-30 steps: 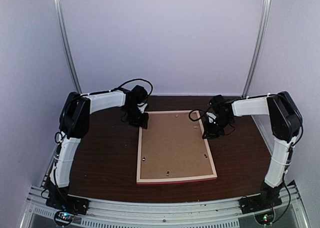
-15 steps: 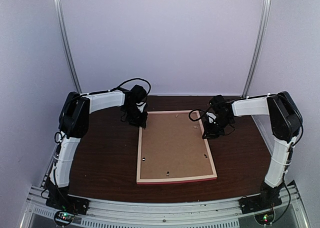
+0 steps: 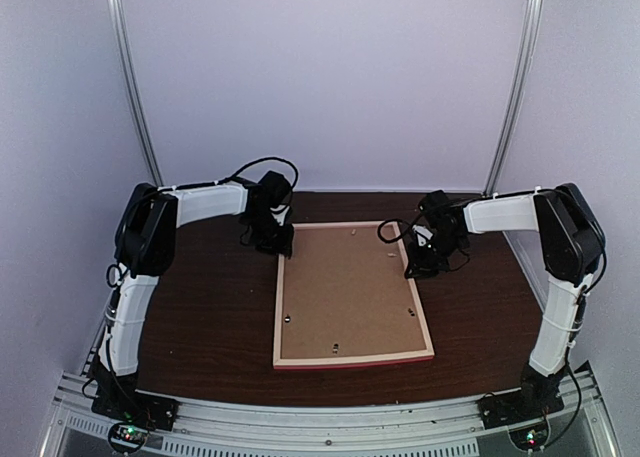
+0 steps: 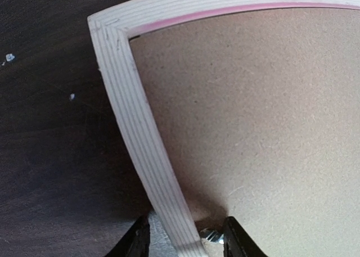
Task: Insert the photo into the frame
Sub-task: Press the fastener onto the backboard.
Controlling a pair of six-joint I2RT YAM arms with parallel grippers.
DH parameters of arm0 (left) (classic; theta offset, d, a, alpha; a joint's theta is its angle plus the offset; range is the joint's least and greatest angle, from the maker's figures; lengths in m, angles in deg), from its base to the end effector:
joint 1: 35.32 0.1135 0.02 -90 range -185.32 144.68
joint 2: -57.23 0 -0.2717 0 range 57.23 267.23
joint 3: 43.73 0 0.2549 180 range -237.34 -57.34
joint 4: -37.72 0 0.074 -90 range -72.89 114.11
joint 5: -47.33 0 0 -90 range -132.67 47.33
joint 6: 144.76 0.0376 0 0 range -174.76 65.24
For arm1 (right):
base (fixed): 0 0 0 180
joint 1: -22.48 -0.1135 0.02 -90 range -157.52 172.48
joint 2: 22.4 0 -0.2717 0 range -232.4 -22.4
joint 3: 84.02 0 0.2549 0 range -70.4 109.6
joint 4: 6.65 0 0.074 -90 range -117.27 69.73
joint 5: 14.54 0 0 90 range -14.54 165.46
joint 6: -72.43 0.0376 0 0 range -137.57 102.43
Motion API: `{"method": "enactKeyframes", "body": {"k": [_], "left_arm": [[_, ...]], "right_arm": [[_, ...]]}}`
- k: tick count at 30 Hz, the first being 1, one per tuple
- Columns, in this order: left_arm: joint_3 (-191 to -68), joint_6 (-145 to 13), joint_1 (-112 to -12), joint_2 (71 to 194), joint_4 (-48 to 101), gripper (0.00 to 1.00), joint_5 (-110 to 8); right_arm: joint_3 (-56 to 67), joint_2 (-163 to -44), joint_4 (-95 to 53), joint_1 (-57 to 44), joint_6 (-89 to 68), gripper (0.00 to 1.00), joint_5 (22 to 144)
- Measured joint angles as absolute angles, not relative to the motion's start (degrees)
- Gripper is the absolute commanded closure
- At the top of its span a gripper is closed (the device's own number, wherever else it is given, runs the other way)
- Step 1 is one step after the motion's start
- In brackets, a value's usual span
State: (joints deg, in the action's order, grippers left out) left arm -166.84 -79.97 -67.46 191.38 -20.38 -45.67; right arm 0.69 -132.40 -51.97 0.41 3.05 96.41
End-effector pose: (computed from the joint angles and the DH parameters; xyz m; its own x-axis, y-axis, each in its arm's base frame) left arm 0.4216 -0.2672 0.1554 -0.9489 0.0938 -0.3013 0.1579 0.9678 -0.1959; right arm 0.3468 0.1551 0.1570 -0.9805 -0.0426 -0.1920 -0.1235 0.8931 0.4326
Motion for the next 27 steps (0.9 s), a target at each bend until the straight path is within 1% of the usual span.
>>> {"method": "enactKeyframes", "body": {"k": [9,12,20,24,27], "left_arm": [[-163.8,-81.8,-67.0,190.0,-17.6,0.54,-46.7],[-162.4,-82.8,-66.5,189.5,-16.2,0.49,-47.8],[-160.0,-84.3,-65.7,188.5,-13.5,0.43,-49.2],[-158.6,-84.8,-65.2,187.7,-12.1,0.42,-49.3],[-157.9,-85.1,-65.0,187.4,-11.4,0.43,-49.4]], "right_arm": [[0.7,-132.4,-52.0,0.4,3.1,0.95,96.4],[0.7,-132.4,-52.0,0.4,3.1,0.95,96.4],[0.6,-132.4,-51.8,0.4,3.1,0.95,96.4],[0.6,-132.4,-51.8,0.4,3.1,0.95,96.4],[0.6,-132.4,-51.8,0.4,3.1,0.95,96.4]]}}
